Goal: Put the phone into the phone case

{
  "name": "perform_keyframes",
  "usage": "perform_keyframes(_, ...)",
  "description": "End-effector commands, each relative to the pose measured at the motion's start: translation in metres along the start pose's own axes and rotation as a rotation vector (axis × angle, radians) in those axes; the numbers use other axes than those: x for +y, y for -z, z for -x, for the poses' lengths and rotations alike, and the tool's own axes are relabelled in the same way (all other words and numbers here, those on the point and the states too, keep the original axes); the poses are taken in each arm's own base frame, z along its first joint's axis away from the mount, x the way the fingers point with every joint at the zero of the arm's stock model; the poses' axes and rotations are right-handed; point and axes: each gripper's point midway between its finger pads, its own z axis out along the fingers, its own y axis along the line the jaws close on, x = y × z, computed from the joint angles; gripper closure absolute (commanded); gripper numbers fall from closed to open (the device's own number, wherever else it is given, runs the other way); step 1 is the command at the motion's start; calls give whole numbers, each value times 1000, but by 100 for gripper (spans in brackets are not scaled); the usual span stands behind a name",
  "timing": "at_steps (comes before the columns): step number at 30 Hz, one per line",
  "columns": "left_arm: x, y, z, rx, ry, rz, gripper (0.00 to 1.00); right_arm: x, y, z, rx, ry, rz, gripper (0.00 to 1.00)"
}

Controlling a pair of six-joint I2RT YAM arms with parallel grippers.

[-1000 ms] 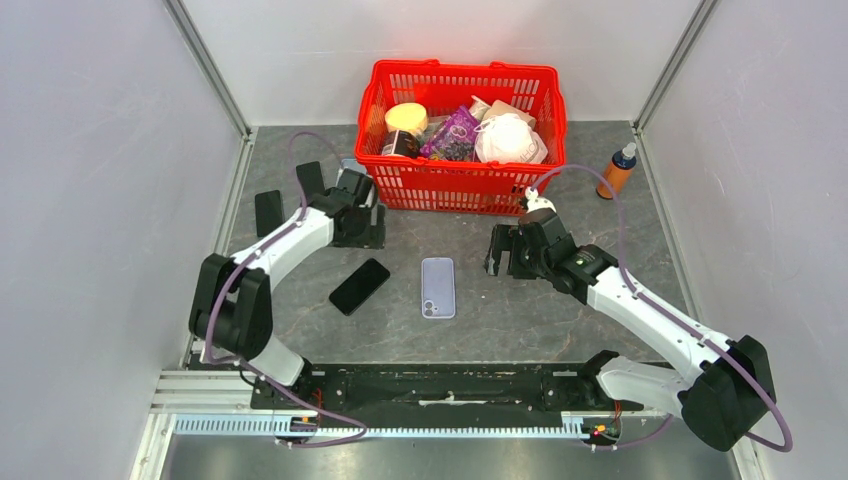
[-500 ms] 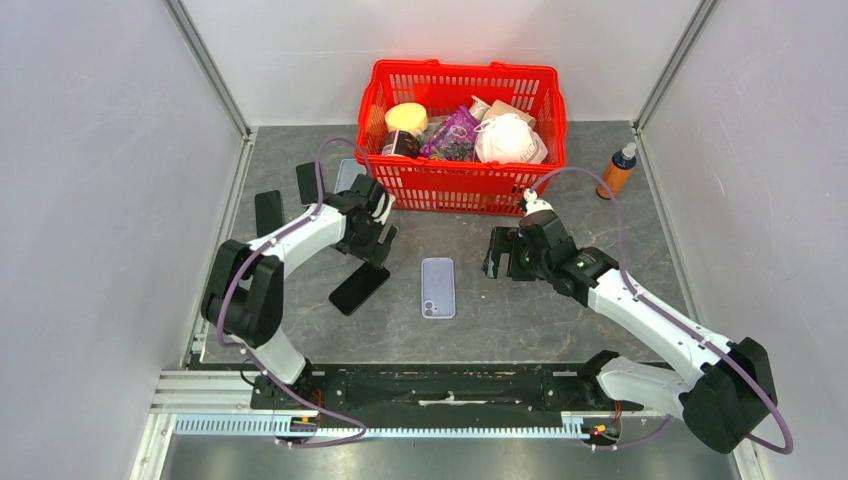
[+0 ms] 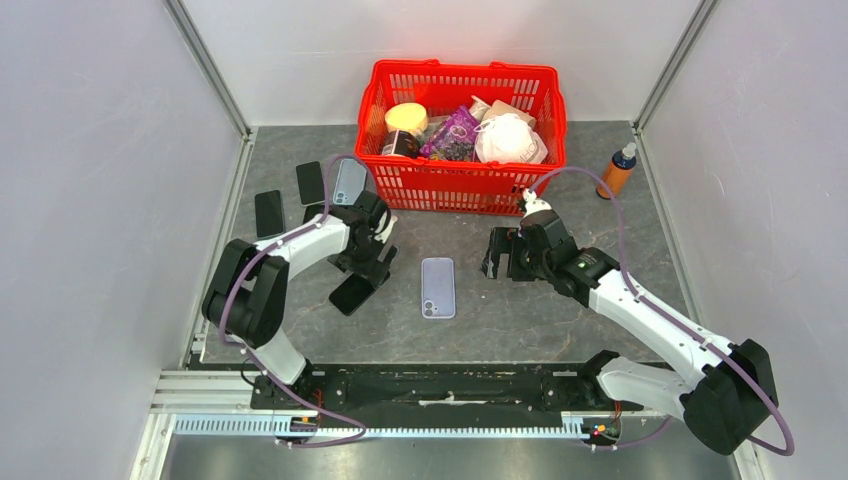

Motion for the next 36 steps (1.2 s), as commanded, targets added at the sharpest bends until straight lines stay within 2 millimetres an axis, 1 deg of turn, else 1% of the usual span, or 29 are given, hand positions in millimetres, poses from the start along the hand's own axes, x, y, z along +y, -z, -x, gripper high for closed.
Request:
perform_keyframes(1,0,5,6,-50,-9,7,5,7,1,4,-17,8,45,1)
perform_keyframes(6,-3,6,5,-46,-8,-10,4,7,1,4,-21,5,50,1)
perform_keyframes(12,-7,-9,-1,31,-15,-30,4,8,6,5,-36,6,59,1)
perform_keyframes(18,-12,-14,-1,45,-9,-52,4,8,10,6,-46,6,65,1)
perform_keyframes(23,-16,-24,-4,73,-12,-75,4,8,11,6,-46,10,64,1)
perform_keyframes(25,-23,-27,-6,82,-4,-105,4,6,11,7,-50,7,56,1)
perform_keyframes(28,-25,-29,-6,88,13,-114,10,5,11,7,-49,10,50,1)
perform_keyframes(31,-27,-26,-2,79,105,-103,21,4,9,7,-46,9,41,1)
perform_keyframes(33,-31,-23,0,73,168,-110,26,4,8,6,-43,10,41,1)
perform_keyframes(36,-33,-21,-6,86,281,-86,35,4,7,5,-34,9,38,1)
